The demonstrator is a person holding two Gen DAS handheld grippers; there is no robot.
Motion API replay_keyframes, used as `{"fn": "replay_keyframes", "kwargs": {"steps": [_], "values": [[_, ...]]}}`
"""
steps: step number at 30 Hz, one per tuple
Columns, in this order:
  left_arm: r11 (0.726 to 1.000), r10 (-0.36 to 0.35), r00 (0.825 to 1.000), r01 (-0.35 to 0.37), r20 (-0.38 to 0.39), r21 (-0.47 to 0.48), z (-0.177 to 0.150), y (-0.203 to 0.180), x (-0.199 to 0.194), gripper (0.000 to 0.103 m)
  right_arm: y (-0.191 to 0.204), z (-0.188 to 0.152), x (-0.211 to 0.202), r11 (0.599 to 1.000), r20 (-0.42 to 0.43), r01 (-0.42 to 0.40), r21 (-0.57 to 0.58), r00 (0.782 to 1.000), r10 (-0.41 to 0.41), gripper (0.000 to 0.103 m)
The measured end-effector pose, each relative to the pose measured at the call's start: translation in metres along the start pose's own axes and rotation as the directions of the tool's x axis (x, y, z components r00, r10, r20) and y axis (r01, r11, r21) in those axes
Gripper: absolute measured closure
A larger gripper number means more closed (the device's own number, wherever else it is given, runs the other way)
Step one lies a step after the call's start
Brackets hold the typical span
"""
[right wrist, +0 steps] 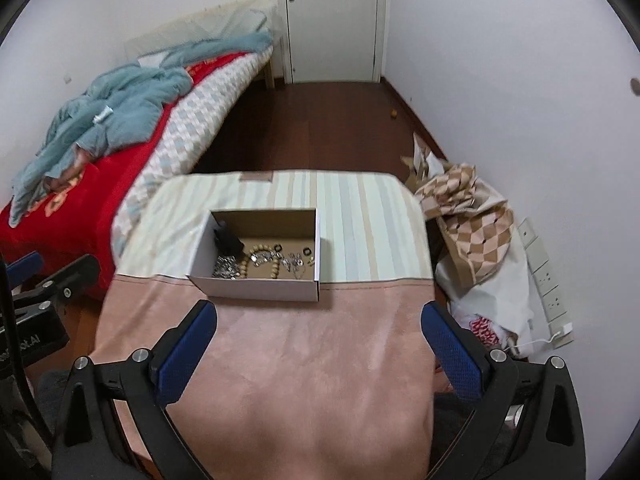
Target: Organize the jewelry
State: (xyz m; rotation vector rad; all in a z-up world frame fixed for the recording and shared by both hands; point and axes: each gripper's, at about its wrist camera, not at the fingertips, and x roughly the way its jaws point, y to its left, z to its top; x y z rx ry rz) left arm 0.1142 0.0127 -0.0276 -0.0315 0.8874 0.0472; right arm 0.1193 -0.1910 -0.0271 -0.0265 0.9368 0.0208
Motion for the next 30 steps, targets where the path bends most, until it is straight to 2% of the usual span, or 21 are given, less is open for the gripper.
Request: {"fn": "replay_keyframes", "kwargs": {"steps": [9,17,23,30], "values": [[1.000,-0.016,0.999,0.016,0.036,-0.005,0.003,0.006,-0.070,0.000,0.002,0.010,-0.101,1.000,0.117,-0.001,-0.003,0.993,0.002,0.000],[0.999,-0.017,0.998,0.019,0.058,-0.028,0.003,0.009,-0.108,0.000,0.010,0.009,-0.158,0.999,0.161,-0.017,-0.036,0.987,0.023,0.000],[1.000,-0.015,0.998,0.016,0.067,-0.016,0.003,0.006,-0.119,0.000,0.010,0.011,-0.174,0.998,0.161,-0.033,-0.056,0.986,0.042,0.000],[1.000,0.007,0.998,-0.006,0.065,-0.011,0.011,0.000,-0.102,0.000,0.004,0.021,-0.160,0.999,0.152,-0.011,-0.042,0.988,0.018,0.000]]}}
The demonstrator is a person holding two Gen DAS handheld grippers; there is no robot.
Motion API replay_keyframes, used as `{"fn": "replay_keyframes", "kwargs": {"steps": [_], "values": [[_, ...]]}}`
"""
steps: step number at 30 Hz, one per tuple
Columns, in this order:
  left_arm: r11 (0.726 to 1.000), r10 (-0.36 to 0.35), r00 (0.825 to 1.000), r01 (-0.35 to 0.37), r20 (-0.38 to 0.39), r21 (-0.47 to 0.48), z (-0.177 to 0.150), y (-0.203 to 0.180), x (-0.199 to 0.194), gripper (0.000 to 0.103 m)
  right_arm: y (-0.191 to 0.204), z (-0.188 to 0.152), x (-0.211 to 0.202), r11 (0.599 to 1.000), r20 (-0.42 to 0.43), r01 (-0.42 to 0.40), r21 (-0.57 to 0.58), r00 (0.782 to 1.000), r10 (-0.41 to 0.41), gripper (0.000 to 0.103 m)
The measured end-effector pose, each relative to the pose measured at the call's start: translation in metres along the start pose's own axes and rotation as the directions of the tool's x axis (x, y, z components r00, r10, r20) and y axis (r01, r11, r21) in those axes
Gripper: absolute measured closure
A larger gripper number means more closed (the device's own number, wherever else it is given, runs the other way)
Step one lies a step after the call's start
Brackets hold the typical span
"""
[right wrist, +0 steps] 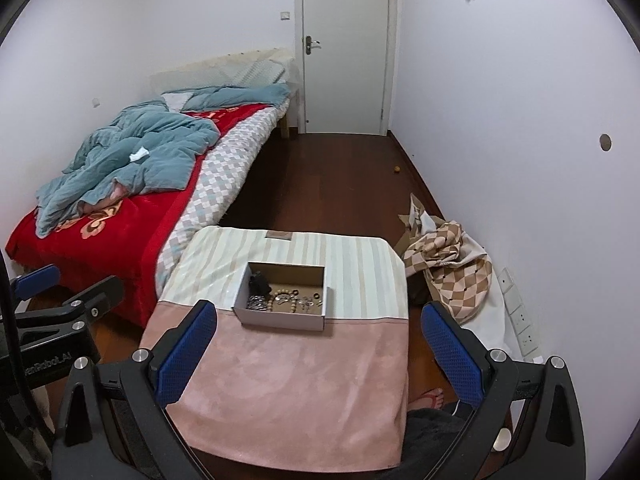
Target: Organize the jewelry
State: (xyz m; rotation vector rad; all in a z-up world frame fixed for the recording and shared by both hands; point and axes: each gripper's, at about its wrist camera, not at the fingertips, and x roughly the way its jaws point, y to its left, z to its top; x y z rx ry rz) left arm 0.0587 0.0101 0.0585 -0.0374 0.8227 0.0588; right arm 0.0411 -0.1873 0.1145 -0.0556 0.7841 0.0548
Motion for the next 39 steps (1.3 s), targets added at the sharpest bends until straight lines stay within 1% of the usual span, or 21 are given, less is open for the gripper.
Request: {"fn": "replay_keyframes", "kwargs": {"steps": [3,8,17,20,27,39], "values": [[1.000,-0.015,1.000,0.015,-0.009,0.006,0.005,-0.001,0.014,0.000,-0.005,0.003,0.020,1.000,-0.025,0.011,0.011,1.000,-0.011,0.000],[1.000,0.004,1.000,-0.004,-0.013,0.016,0.010,-0.003,0.033,0.000,-0.008,0.008,0.055,1.000,-0.066,0.026,0.014,0.998,-0.025,0.000],[0.999,0.049,0.995,-0.048,-0.088,0.014,0.016,-0.003,0.081,0.000,-0.005,0.014,0.115,0.999,-0.135,0.053,0.003,0.989,-0.053,0.000],[0.999,0.050,0.993,-0.049,-0.111,0.017,0.015,-0.004,0.093,0.000,-0.003,0.014,0.131,0.998,-0.156,0.058,0.002,0.986,-0.057,0.000],[0.999,0.041,0.987,-0.038,-0.158,0.021,0.012,-0.007,0.108,0.000,-0.002,0.013,0.150,0.997,-0.183,0.075,-0.002,0.980,-0.074,0.000],[0.999,0.042,0.989,-0.037,-0.144,0.035,0.015,-0.015,0.106,0.000,-0.004,0.012,0.151,0.997,-0.190,0.079,0.000,0.979,-0.078,0.000]]}}
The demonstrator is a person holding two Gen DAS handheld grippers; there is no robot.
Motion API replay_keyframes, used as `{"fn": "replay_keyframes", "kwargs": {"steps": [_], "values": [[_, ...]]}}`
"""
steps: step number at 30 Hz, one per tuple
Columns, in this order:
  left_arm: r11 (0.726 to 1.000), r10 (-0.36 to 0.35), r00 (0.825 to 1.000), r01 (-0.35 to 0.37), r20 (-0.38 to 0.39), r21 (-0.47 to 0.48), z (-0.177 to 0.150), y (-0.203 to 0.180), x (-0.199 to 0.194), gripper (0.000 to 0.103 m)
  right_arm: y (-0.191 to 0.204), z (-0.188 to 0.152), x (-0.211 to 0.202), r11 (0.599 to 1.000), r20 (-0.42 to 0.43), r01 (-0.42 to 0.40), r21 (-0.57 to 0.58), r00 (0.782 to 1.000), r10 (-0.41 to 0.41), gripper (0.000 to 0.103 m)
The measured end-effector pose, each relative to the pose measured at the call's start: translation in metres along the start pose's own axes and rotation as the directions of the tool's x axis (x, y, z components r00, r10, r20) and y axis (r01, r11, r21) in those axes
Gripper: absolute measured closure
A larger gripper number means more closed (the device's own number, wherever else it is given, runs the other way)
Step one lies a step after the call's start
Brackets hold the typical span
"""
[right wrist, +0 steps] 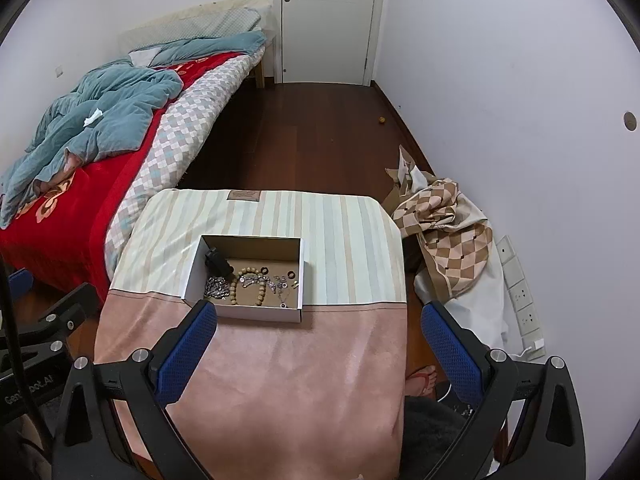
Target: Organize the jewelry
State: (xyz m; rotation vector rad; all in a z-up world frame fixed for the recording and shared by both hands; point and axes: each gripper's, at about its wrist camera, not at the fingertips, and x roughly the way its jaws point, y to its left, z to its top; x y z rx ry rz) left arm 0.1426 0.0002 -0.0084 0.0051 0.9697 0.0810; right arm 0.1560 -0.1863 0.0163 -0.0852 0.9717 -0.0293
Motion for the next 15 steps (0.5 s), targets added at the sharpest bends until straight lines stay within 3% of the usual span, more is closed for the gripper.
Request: {"fn": "replay_keyframes", "kwargs": {"steps": [15], "values": [[1.000,0.011,1.000,-0.011,0.010,0.015,-0.0013,-0.0027,-0.0043,0.000,-0.0007,-0.0017,-0.0018,1.000,0.001,-0.002,0.005,1.000,0.002,0.000]]}}
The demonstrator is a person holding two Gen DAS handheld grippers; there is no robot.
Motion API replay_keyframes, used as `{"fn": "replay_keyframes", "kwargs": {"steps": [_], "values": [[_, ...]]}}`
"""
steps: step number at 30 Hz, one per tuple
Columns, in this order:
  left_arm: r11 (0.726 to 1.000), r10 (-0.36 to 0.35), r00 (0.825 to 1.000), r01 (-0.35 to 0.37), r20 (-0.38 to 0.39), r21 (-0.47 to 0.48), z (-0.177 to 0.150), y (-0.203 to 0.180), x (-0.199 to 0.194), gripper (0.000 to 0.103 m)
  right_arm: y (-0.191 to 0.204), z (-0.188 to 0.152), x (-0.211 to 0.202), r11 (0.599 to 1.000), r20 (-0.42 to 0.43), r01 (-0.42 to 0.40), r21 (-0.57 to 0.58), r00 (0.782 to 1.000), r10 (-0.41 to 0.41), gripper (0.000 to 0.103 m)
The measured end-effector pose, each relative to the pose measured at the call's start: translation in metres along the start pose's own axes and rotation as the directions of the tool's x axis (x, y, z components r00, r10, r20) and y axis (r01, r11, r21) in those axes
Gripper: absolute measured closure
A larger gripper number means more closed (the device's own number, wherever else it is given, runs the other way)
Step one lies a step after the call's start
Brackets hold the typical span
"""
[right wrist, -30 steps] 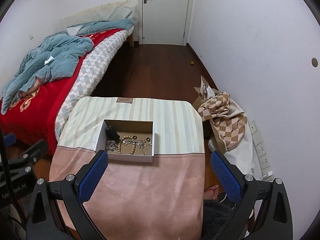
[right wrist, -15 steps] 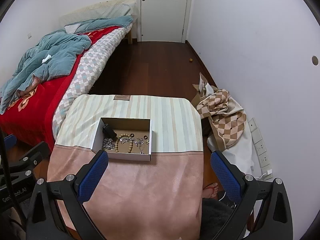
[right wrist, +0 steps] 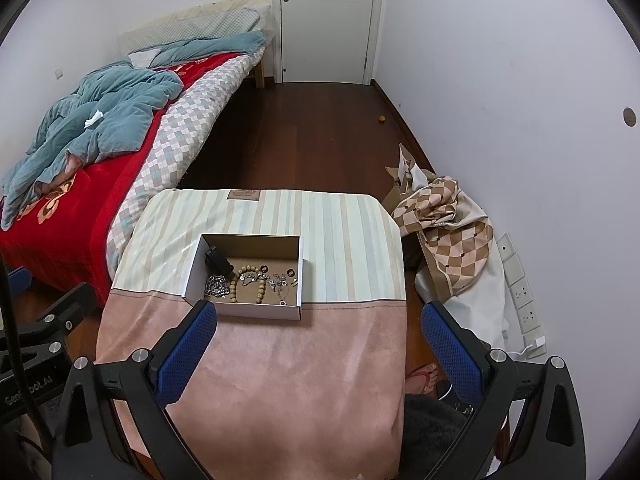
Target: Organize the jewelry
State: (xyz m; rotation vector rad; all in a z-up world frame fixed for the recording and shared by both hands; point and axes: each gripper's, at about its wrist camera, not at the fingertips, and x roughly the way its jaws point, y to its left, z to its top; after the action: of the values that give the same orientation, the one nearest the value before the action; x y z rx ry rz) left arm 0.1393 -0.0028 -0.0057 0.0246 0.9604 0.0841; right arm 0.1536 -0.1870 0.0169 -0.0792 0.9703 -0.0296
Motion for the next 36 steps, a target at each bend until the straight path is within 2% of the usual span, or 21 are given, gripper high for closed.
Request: {"fn": "replay_keyframes", "kwargs": {"steps": [36], "values": [[1.000,0.003,1.000,-0.003,0.023,0.007,-0.001,0.004,-0.008,0.000,-0.006,0.000,-0.011,1.000,0.014,-0.010,0.002,1.000,0.010,0.000]]}}
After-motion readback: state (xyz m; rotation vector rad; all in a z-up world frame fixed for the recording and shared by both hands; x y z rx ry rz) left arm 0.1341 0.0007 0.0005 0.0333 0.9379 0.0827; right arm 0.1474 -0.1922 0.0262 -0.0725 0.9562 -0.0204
